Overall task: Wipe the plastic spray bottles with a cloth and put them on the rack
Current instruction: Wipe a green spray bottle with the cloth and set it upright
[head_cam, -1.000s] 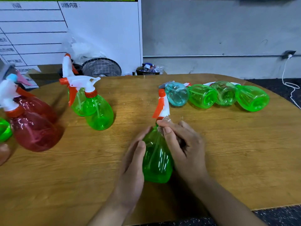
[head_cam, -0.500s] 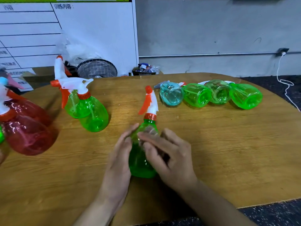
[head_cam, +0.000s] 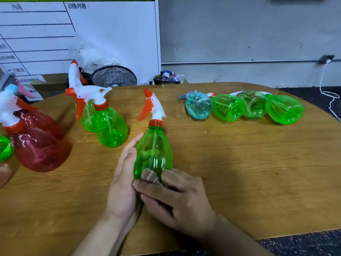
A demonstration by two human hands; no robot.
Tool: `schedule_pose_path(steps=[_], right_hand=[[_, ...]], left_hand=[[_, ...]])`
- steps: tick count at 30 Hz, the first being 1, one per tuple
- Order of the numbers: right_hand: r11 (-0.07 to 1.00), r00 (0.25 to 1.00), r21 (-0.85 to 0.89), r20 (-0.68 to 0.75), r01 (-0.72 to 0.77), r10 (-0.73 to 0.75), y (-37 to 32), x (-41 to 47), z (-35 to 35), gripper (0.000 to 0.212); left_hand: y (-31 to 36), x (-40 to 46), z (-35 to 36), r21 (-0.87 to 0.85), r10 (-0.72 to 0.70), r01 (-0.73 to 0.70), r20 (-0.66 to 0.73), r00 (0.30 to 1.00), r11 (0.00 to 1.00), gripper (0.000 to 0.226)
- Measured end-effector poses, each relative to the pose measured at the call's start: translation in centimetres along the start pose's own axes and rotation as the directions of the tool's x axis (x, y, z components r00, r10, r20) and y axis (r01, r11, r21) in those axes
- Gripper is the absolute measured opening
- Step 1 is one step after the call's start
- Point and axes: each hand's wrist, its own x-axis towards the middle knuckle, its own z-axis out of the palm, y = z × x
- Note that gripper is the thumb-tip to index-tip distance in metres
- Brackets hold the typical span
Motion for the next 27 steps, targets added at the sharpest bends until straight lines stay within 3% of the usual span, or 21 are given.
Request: schedule_pose_path(steps=[3, 9, 12, 14, 19, 27], right_hand=[[0.998, 0.998, 0.033, -0.046, -0.046, 0.048, 0.7, 0.4, -0.8, 0.022], [0.897, 0.891, 0.202, -0.158, -0.393, 0.426, 3.7, 1.9, -2.8, 0.028], [0.879, 0.888, 0.249, -0.120, -0.406, 0.444, 3.8, 2.1, -3.1, 0.030], [0.854, 0.885, 0.320, -0.087, -0.410, 0.458, 3.8, 2.4, -3.2, 0.031], [0.759, 0.835, 0.481, -0.094, -0.439, 0.542, 3.7, 3.1, -3.6, 0.033], [0.811, 0.829, 0.312, -0.109, -0.495, 0.548, 3.7, 2.7, -3.7, 0.032]], left_hand=[[-0.2, -0.3, 0.4, 0.021, 0.000, -0.001, 0.039, 0.999, 1.000, 0.039], [-1.5, -1.5, 1.2, 0.152, -0.009, -0.015, 0.156, 0.988, 0.988, 0.033], [-1.6, -1.7, 0.9, 0.164, -0.017, -0.025, 0.250, 0.968, 0.986, 0.067], [-1.5, -1.7, 0.7, 0.149, 0.006, -0.045, 0.253, 0.967, 0.988, 0.071], [-1.2, -1.4, 1.2, 0.045, -0.028, 0.019, 0.218, 0.976, 0.999, 0.066], [-2.2, -1.7, 1.7, 0.096, -0.033, 0.014, 0.189, 0.981, 0.995, 0.040]])
